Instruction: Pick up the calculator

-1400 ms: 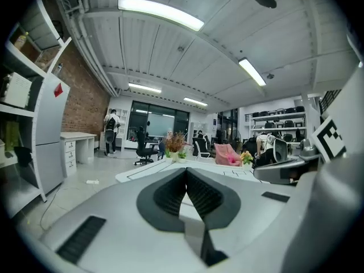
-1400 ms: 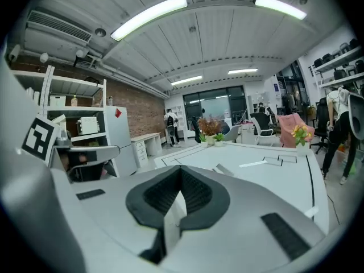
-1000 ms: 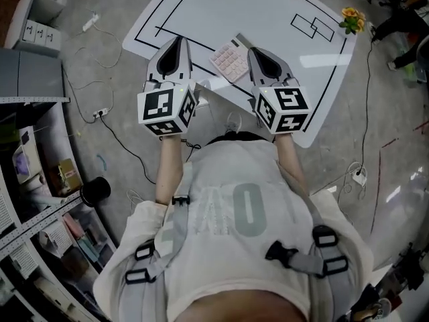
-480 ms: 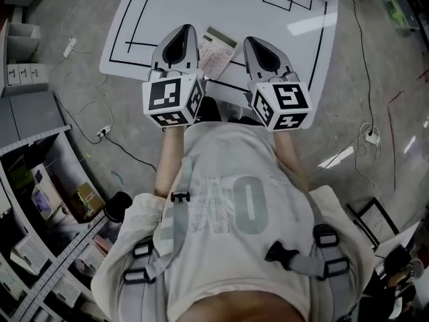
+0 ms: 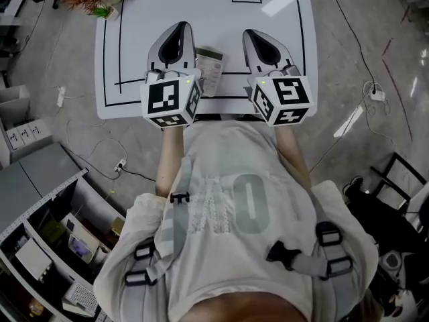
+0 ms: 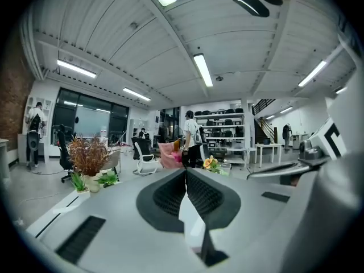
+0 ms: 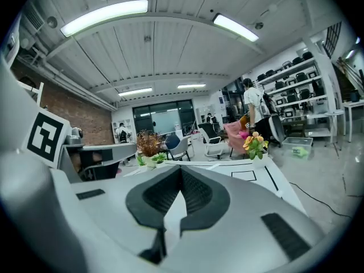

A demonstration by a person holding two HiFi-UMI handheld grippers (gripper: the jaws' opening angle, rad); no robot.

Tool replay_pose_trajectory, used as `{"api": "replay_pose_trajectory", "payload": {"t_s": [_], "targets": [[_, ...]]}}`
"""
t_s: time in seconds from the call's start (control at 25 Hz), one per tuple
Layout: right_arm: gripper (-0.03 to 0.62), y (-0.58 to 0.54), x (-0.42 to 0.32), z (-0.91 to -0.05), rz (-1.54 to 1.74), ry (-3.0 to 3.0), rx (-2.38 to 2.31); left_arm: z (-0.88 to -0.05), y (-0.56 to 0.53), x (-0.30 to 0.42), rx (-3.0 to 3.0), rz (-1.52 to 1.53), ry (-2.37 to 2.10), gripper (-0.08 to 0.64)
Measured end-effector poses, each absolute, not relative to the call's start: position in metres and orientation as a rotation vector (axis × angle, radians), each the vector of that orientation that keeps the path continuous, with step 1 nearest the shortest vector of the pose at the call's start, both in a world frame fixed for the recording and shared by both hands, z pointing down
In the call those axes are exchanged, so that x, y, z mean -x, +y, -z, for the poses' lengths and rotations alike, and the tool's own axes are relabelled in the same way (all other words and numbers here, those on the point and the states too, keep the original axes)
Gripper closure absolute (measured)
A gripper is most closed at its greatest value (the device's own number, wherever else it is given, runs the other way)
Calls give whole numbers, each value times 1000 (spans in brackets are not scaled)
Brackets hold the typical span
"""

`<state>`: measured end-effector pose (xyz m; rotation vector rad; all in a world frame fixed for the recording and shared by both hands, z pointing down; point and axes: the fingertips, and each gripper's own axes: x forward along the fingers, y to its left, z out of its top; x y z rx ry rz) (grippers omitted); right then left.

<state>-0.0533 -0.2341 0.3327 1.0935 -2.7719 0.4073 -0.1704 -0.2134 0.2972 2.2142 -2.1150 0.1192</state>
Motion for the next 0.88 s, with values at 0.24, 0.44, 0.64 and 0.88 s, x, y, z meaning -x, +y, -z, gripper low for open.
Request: {"api": "replay_pose_trajectory", "payload": {"t_s": [0.24, 0.44, 0.64, 0.88], "targets": [[587, -253, 67, -330, -408, -2705, -1225, -291, -237, 195, -2288, -92, -2027, 538], [586, -260, 76, -321, -352, -2672, -1285, -288, -247, 215, -2306, -75, -2003, 538], [586, -260, 81, -323, -336, -2646, -1294, -284, -247, 215, -2401, -12, -1916, 538], [586, -257, 86, -323, -328, -2642, -1283, -268, -247, 220, -2460, 173, -1825, 348]]}}
